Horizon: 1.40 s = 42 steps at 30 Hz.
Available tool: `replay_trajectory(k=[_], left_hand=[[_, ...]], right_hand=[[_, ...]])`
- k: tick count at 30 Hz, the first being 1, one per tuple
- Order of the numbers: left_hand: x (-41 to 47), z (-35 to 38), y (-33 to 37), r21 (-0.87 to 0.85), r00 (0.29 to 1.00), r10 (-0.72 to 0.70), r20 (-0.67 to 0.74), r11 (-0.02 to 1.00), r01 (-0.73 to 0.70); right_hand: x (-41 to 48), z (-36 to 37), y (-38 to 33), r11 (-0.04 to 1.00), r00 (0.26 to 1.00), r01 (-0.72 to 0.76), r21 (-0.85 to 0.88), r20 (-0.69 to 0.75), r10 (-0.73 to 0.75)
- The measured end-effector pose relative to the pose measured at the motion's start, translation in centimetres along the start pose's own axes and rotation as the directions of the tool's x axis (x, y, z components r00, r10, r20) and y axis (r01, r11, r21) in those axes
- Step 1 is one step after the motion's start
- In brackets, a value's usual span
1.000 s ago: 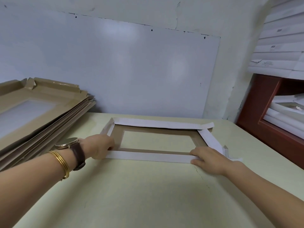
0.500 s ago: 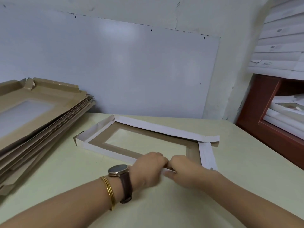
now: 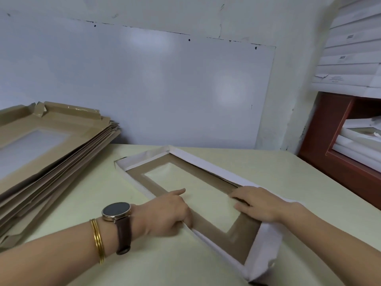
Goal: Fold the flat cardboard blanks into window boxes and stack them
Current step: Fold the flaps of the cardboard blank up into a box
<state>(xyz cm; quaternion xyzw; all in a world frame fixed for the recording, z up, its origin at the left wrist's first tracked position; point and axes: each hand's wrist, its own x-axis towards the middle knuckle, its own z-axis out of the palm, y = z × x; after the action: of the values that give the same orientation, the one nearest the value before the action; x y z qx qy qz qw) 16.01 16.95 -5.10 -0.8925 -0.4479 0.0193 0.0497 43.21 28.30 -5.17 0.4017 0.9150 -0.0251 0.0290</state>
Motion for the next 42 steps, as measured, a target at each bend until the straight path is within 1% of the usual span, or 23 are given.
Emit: replay_trajectory(k=[3,7,10,12,14,16,18,21,23,24,26,28,30,33,35,38,42], left_hand=[[-0.5,-0.3,-0.6,0.023,0.999,-0.003,0.035,1.0,0.002],[-0.2,-0.2,-2.1,0.137,0.993,-0.105,0.05,0.986,0.097],[0.5,0.2,-3.5,0.161,0.969,-0.224,0.098,0.965,0.207],[1.2,0.3,-4.0,0.111,0.927,-0.33,0.18,0.943,0.314],[2.1,0.2,-4.0,0.008,0.87,-0.429,0.243,0.898,0.44],[2.8,0.2,-3.8,-0.031,0.842,-0.481,0.245,0.864,0.502],[3.2,0.1,-3.2,0.03,0.861,-0.471,0.192,0.88,0.475],[3.7,0.5,-2.3,0.086,0.932,-0.355,0.072,0.933,0.349],[3.9,0.7,-1.5,0.019,0.956,-0.294,-0.009,0.956,0.294],[4.0,0.8,-1.1,-0.021,0.961,-0.276,-0.029,0.961,0.275],[4.2,1.1,-0.6,-0.055,0.972,-0.233,-0.013,0.971,0.232],[4.3,1.4,-0.5,-0.081,0.975,-0.221,0.024,0.972,0.222],[4.4,1.1,-0.6,-0.121,0.968,-0.241,0.065,0.961,0.247],[4.7,0.3,-0.6,-0.198,0.96,-0.254,0.119,0.941,0.274],[4.7,-0.3,-0.2,-0.25,0.958,-0.251,0.141,0.927,0.28],[4.3,-1.0,0.4,-0.304,0.954,-0.245,0.173,0.908,0.288],[3.8,-1.4,0.7,-0.343,0.948,-0.227,0.226,0.892,0.295]], right_hand=[[-0.5,0.5,-0.4,0.998,0.998,-0.034,-0.049,0.042,0.036],[-0.7,0.5,-2.0,0.975,0.988,-0.13,-0.178,0.058,0.142],[-0.4,0.5,-3.6,0.947,0.976,-0.186,-0.262,0.062,0.208],[0.0,0.6,-4.4,0.929,0.968,-0.218,-0.299,0.055,0.245],[0.6,0.9,-4.9,0.911,0.958,-0.255,-0.323,0.041,0.282],[1.4,1.3,-5.1,0.894,0.943,-0.301,-0.333,0.037,0.332],[2.2,1.6,-5.1,0.875,0.922,-0.354,-0.33,0.034,0.386],[3.2,1.7,-4.9,0.86,0.902,-0.403,-0.314,0.021,0.431],[3.6,1.6,-4.8,0.86,0.898,-0.412,-0.302,0.026,0.439],[3.8,1.6,-4.8,0.863,0.897,-0.413,-0.291,0.033,0.44],[3.8,1.4,-4.8,0.877,0.9,-0.407,-0.256,0.053,0.433],[3.5,1.0,-4.8,0.9,0.91,-0.388,-0.197,0.071,0.408],[2.8,0.5,-5.0,0.932,0.933,-0.339,-0.13,0.085,0.351],[1.3,-0.3,-5.0,0.974,0.968,-0.229,0.001,0.103,0.227],[0.1,-0.9,-4.9,0.981,0.975,-0.183,0.069,0.143,0.172],[-1.6,-2.0,-4.7,0.985,0.972,-0.13,0.114,0.21,0.103],[-2.7,-2.7,-4.1,0.985,0.972,-0.093,0.148,0.226,0.058]])
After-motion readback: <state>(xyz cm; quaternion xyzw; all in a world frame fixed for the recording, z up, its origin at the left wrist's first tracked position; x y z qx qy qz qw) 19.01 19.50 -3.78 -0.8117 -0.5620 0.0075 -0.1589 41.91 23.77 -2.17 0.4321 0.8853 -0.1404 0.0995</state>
